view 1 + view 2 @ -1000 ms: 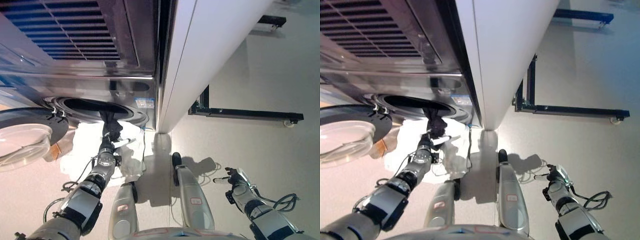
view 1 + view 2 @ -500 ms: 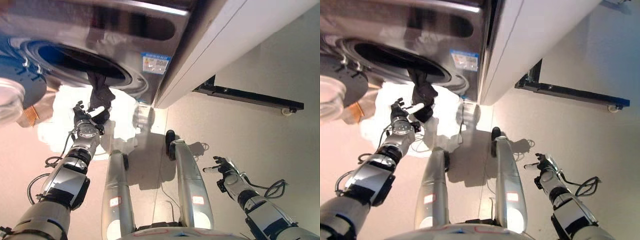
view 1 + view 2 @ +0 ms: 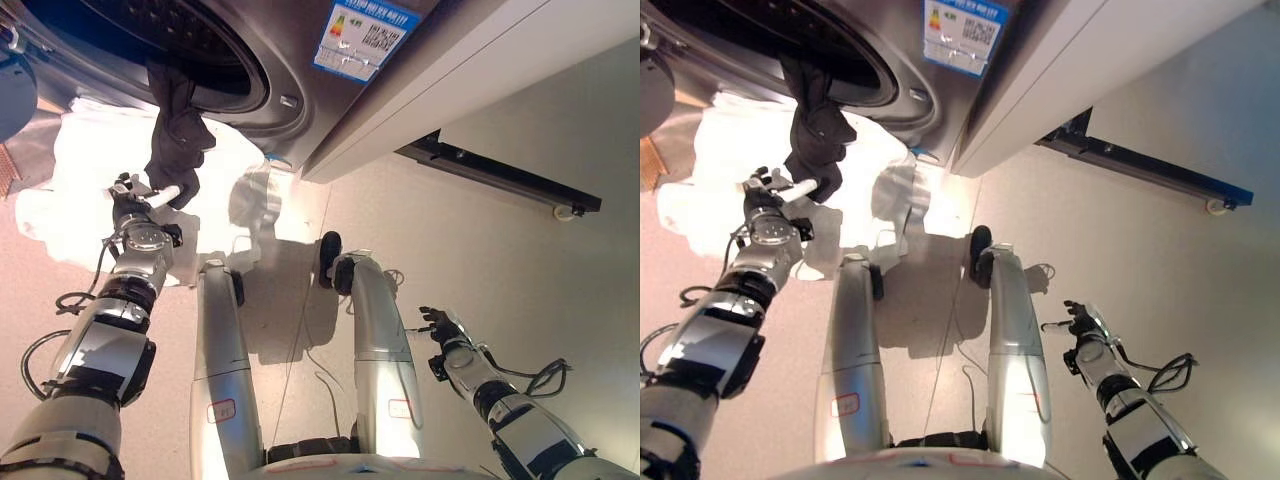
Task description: Put the clothes in the basket into the washing machine.
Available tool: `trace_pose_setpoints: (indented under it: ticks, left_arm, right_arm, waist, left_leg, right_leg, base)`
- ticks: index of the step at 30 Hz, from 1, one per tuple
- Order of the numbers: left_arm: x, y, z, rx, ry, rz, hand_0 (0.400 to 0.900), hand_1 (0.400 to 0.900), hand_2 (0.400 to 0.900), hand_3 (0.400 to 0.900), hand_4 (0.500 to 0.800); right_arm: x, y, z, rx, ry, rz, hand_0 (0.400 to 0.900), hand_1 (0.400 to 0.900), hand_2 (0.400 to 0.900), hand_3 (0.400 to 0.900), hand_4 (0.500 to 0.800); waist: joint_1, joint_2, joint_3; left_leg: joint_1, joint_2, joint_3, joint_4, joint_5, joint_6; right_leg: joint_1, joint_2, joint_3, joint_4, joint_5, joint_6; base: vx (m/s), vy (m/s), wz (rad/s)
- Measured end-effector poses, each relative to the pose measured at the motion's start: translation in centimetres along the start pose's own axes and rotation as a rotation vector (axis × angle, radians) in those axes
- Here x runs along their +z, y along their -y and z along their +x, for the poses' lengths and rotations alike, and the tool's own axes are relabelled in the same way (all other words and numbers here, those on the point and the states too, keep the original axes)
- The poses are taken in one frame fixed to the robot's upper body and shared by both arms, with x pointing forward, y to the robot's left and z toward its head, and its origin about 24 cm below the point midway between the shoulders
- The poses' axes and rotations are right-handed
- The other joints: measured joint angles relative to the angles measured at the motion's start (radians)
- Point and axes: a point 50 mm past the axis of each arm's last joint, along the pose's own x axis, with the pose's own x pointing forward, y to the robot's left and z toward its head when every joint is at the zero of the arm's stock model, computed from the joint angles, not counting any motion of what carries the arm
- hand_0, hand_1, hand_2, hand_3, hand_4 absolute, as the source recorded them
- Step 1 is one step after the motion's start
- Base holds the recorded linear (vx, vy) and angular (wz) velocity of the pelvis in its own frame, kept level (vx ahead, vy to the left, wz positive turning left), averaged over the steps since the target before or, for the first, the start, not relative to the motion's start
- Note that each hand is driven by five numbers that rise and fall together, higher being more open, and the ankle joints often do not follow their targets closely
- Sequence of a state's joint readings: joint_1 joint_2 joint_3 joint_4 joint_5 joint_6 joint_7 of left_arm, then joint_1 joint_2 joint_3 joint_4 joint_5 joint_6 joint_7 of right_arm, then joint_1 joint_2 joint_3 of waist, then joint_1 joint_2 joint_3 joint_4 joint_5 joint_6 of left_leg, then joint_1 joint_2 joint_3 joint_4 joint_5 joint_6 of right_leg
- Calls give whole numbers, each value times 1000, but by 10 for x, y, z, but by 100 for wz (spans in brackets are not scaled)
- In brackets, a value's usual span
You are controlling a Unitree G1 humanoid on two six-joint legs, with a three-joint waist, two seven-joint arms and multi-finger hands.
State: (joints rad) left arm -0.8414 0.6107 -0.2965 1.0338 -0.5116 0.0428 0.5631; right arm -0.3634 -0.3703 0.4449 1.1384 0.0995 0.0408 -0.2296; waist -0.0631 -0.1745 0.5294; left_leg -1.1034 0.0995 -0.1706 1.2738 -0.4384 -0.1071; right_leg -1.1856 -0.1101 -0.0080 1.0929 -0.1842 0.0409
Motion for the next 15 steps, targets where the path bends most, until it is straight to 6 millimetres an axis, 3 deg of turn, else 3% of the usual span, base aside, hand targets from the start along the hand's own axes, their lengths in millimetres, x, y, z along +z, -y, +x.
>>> trace_pose_setpoints:
  ticks: [15]
  left_arm:
    - [21,0,4,-22,29,7,900,900,900,900,800]
  right_arm:
    - [-8,-1,-1,16,-13,15,900,900,900,900,800]
  waist:
    - [-60,13,8]
  left_leg:
    - [-14,12,38,46,-30,30]
  right_leg:
    - [-47,19,42,44,-3,-1]
  base:
    - [38,30,-12]
